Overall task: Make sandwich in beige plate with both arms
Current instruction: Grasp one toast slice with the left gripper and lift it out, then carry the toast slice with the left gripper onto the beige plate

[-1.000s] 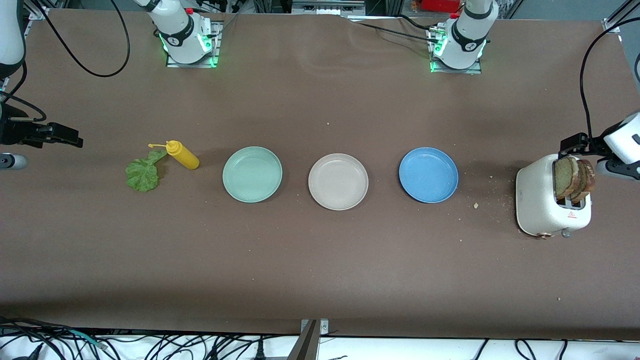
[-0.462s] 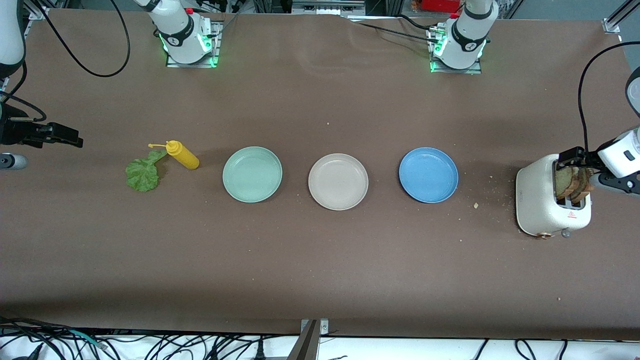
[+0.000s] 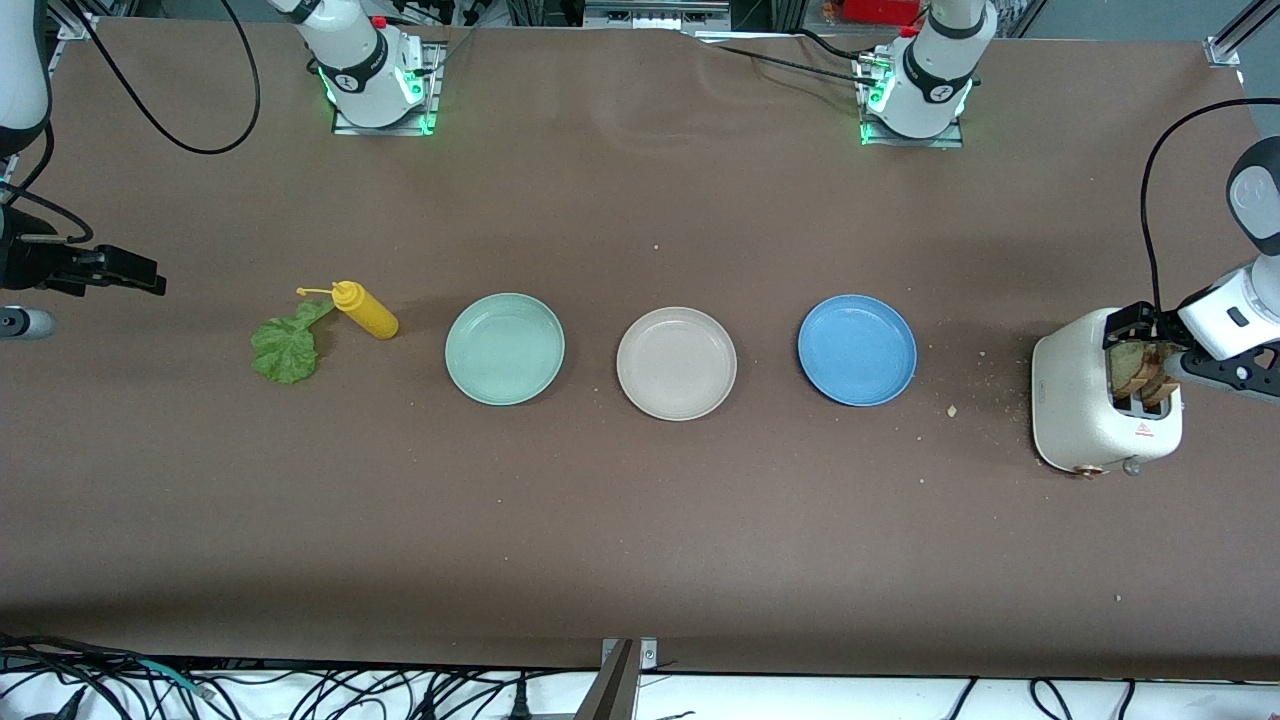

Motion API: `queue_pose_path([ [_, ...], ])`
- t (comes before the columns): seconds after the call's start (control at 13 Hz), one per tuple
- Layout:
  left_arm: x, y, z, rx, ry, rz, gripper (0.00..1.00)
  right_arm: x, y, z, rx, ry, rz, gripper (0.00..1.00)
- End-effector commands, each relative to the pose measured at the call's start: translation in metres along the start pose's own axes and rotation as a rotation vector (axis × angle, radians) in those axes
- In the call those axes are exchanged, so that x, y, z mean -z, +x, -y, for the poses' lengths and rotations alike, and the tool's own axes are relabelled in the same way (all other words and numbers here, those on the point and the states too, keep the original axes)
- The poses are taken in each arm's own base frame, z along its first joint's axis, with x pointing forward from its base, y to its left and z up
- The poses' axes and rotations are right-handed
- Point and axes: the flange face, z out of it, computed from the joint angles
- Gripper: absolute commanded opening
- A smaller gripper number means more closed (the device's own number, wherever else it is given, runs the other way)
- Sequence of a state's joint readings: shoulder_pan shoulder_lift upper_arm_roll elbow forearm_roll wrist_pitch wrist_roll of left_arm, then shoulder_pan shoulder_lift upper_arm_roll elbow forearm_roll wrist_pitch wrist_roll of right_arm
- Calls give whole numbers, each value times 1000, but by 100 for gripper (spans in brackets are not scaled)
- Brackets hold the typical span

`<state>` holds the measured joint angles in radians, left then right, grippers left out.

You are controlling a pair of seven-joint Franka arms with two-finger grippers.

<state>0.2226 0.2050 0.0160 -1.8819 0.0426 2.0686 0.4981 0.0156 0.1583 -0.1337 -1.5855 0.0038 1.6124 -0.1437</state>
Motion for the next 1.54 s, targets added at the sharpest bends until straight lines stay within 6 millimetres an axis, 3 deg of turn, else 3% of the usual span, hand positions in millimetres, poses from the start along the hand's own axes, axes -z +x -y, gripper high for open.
queue_pose_path([
  [0.0,-17,-2,0,-19,16,-17,95,4,-7,0,8,11,-8,100],
  [0.15,-27,-4,1,-3,9,-6,87,4,-7,0,8,11,-8,100],
  [0.54,-32,-19,12,19,-16,59,20,4,-7,0,8,11,-8,100],
  [0.69,-27,-22,11,21,-37,102,4,4,-7,0,8,11,-8,100],
  [0.85,-7,-19,14,40,-46,123,0,4,-7,0,8,12,-9,100],
  [1.15,62,-12,21,51,-59,157,0,4,-6,4,9,11,-15,100],
  [1.46,126,-3,6,33,-65,148,0,4,-6,2,6,11,-18,100],
])
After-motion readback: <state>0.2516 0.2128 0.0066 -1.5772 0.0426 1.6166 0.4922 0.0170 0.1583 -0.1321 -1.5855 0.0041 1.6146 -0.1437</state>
